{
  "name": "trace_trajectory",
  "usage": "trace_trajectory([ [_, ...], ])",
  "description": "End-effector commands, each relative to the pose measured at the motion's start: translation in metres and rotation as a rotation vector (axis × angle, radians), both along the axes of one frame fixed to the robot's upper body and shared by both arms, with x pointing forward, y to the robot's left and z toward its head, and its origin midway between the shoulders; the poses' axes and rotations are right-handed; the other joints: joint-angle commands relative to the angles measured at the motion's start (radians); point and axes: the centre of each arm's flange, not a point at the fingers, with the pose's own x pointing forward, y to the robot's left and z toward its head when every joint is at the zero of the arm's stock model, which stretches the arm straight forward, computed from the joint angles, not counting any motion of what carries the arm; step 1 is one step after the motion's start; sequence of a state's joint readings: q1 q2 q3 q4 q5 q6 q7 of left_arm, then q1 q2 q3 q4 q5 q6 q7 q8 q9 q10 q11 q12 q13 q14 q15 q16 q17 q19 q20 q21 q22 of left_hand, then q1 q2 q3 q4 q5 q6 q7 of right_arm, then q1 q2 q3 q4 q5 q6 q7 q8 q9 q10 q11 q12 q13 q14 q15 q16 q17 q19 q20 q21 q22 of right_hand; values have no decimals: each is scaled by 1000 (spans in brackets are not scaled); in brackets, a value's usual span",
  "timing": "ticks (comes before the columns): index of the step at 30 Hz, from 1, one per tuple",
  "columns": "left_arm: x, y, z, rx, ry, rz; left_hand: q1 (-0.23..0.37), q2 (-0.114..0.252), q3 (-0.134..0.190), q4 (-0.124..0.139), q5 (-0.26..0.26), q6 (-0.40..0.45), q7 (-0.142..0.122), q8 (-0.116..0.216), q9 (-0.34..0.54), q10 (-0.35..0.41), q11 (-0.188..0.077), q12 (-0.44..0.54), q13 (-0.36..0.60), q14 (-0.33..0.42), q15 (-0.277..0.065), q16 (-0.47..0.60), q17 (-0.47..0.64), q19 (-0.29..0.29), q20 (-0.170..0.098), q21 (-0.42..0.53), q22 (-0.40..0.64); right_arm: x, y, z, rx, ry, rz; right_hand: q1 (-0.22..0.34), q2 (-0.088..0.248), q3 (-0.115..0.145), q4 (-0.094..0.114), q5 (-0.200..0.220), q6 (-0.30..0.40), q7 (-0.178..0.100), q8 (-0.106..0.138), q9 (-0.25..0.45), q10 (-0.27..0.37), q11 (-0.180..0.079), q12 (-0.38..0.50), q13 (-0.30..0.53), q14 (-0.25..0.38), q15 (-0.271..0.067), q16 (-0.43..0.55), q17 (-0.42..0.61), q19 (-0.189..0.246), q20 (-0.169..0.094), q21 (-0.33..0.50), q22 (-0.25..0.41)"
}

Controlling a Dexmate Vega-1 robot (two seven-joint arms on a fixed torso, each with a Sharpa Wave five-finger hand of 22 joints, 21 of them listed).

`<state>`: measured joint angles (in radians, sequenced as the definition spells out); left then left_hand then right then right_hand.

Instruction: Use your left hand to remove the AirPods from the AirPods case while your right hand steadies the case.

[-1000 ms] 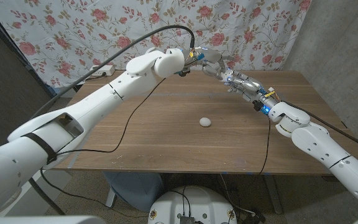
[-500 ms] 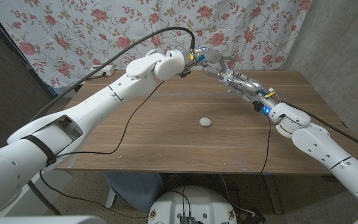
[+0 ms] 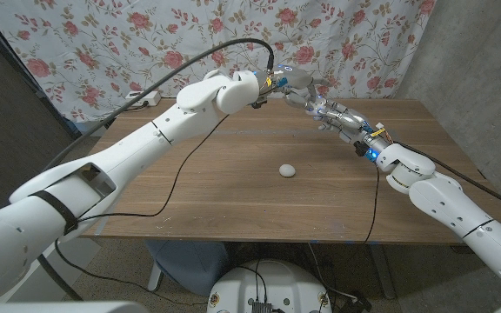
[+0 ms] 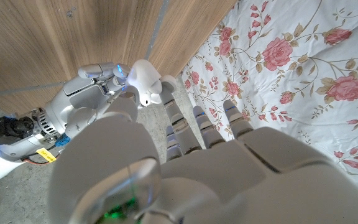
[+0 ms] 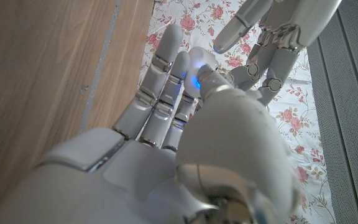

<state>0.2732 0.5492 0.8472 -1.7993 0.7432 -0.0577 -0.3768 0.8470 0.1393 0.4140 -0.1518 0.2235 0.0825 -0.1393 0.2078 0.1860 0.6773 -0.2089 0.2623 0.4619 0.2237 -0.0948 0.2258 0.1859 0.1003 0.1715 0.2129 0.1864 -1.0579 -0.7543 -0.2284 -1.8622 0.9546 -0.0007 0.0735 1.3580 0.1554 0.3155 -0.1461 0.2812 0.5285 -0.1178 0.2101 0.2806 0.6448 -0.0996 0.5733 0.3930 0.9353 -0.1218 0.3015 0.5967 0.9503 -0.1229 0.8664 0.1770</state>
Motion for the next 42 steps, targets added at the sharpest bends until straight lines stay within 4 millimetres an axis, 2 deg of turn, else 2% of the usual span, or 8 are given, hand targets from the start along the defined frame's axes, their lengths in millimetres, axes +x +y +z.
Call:
trace_trajectory([
  [1,2,-1,-1,11,18,0,2,-10,5,-5,8,9,-5,9,1,14,-1,4,3,13,-6,3,1,3,-4,4,1,-2,0,2,-2,-8,2,5,9,4,-5,6,5,4,-1,5,19,-7,208,118,25,-105,-4,2,-54,-83,5,1],
  [12,7,2,4,-11,90,-22,11,-12,11,-13,13,-13,-6,-3,0,15,0,0,5,18,-11,1,1,1,-5,3,1,-2,1,3,-21,-30,-5,4,9,4,-4,7,6,2,0,5,21,-8,210,119,27,-104,-6,4,-57,-83,10,1],
  [25,9,0,4,-8,90,-27,32,3,37,-15,41,-17,-12,-8,0,79,-9,34,26,76,-38,19,14,1,-7,1,0,0,0,3,-16,-28,-12,3,7,4,-4,8,6,1,-1,6,19,-7,210,119,28,-105,-9,6,-60,-83,16,1],
  [36,8,1,5,8,95,-38,47,1,40,-23,49,-22,-18,-12,0,74,-9,49,44,80,-45,20,22,-2,-4,-2,-1,-1,-3,1,-7,-25,-19,3,8,5,-5,8,6,0,-1,6,20,-5,209,118,28,-104,-11,7,-62,-83,20,1],
  [42,7,0,6,25,101,-41,69,6,61,-30,64,-19,-21,-12,0,64,-9,54,54,80,-46,15,23,-6,-5,-4,-1,-2,-3,1,-5,-26,-21,3,7,5,-5,8,7,1,-1,6,20,-6,210,118,29,-105,-12,8,-64,-83,22,1],
])
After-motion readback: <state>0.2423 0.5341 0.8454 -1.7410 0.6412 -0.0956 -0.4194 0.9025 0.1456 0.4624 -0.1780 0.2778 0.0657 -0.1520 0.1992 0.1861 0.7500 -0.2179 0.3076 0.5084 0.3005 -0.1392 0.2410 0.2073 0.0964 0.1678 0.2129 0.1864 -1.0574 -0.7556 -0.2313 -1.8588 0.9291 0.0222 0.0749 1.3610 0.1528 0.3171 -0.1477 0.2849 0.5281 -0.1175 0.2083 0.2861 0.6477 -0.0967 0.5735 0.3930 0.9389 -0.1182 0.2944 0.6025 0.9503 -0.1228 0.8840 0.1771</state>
